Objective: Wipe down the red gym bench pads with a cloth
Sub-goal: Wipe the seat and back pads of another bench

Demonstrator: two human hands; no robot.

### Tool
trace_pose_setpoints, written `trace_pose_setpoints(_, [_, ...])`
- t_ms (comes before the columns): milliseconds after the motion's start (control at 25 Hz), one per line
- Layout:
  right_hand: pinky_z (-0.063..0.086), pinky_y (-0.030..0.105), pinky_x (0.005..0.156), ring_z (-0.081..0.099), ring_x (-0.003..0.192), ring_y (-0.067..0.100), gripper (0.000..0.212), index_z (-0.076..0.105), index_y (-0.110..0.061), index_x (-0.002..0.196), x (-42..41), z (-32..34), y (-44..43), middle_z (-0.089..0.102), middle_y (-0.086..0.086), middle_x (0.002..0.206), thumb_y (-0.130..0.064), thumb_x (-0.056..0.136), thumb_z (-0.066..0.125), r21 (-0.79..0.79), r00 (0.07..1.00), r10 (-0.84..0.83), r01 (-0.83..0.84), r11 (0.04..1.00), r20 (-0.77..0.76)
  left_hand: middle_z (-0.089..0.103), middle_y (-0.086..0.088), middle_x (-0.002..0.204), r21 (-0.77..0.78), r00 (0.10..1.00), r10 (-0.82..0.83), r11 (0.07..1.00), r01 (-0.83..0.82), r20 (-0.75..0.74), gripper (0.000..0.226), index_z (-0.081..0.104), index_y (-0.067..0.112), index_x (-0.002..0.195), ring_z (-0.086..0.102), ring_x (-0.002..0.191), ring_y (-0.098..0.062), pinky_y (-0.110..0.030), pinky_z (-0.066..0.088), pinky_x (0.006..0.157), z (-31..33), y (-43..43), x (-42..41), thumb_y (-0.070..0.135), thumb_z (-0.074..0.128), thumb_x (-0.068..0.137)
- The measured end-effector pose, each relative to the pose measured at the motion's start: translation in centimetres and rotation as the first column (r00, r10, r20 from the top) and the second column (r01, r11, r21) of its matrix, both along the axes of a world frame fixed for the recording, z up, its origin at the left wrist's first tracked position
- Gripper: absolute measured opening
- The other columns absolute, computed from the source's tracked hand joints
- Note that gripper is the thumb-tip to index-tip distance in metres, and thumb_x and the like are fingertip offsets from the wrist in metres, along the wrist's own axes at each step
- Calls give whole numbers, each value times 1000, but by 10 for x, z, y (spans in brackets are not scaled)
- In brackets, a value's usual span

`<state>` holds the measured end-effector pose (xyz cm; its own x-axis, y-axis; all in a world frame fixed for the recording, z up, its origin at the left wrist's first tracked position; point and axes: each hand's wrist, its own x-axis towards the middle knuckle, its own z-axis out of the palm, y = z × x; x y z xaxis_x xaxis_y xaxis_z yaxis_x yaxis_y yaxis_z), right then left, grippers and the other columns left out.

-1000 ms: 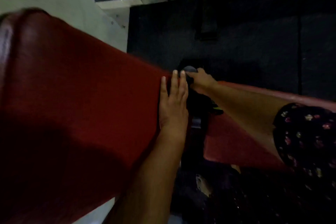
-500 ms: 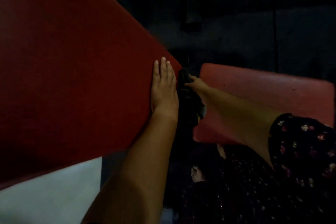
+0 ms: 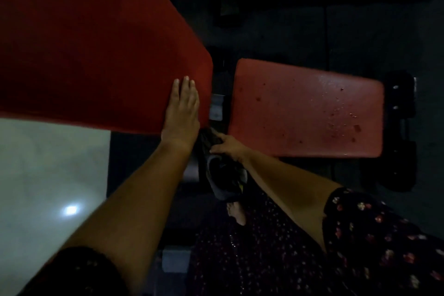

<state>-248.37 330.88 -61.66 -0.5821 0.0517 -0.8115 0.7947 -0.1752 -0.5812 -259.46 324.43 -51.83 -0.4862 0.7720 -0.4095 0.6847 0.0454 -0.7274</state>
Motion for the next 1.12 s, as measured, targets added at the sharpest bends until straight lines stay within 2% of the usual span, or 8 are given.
trace_pose_setpoints(80, [46,36,98,50,123,35,67,30,-20,151,9,3,-3,44,17,143,-10,91,59,187,960,279,-268,945,-35,1,-19,162,38,1000,-8,999,7,7,68,0,2,153,-1,148,-40,-57,-3,117,-5,-2,-2,43,18,102])
trace_pose_setpoints(200, [47,41,95,46,120,35,66,27,-39,150,30,8,1,30,10,148,-22,92,54,547,721,692,-598,586,45,0,-14,163,133,996,46,989,-56,80,66,-3,7,154,-1,149,-38,-53,-7,117,-13,1,-1,41,19,101])
trace_pose_setpoints(400, [47,39,72,46,110,38,64,19,-47,149,76,4,29,17,9,159,-32,95,51,857,733,616,-485,176,288,-8,-2,164,423,835,133,813,-400,535,67,-13,16,153,-10,150,-24,-42,-17,115,-50,1,30,32,24,100])
trace_pose_setpoints(600, [46,37,61,56,90,37,58,41,-44,143,102,-39,65,40,11,150,-29,88,53,840,385,761,-385,-382,522,-8,0,162,387,601,141,645,-659,787,80,-7,16,154,-2,151,-19,-34,-9,119,-115,-12,71,19,45,95])
trace_pose_setpoints(680, [45,42,73,49,108,41,55,28,-44,148,93,-57,77,21,9,158,-31,97,43,794,127,828,-391,-465,547,0,0,163,269,383,144,493,-827,913,84,1,17,156,7,150,-20,-33,-4,121,-139,-14,83,8,51,89])
trace_pose_setpoints(760, [42,45,83,38,121,42,52,21,-45,149,79,-64,89,4,5,161,-32,101,37,730,1,828,-472,-494,561,0,0,164,141,218,124,452,-881,968,87,-2,17,155,9,150,-25,-37,4,121,-161,-14,89,7,54,90])
trace_pose_setpoints(960, [40,44,88,35,125,40,52,22,-50,146,37,-70,134,1,3,162,-26,102,34,727,179,766,-503,-468,617,5,-6,164,-43,71,191,531,-847,979,116,-14,19,154,16,148,-31,-46,14,121,-198,-9,80,36,73,79])
trace_pose_setpoints(1120, [40,45,91,35,124,40,56,13,-52,148,14,-79,160,2,5,161,-31,102,35,757,261,752,-479,-443,605,1,-6,164,-59,122,268,579,-813,956,136,-16,17,153,15,148,-29,-41,17,118,-213,1,83,62,78,66])
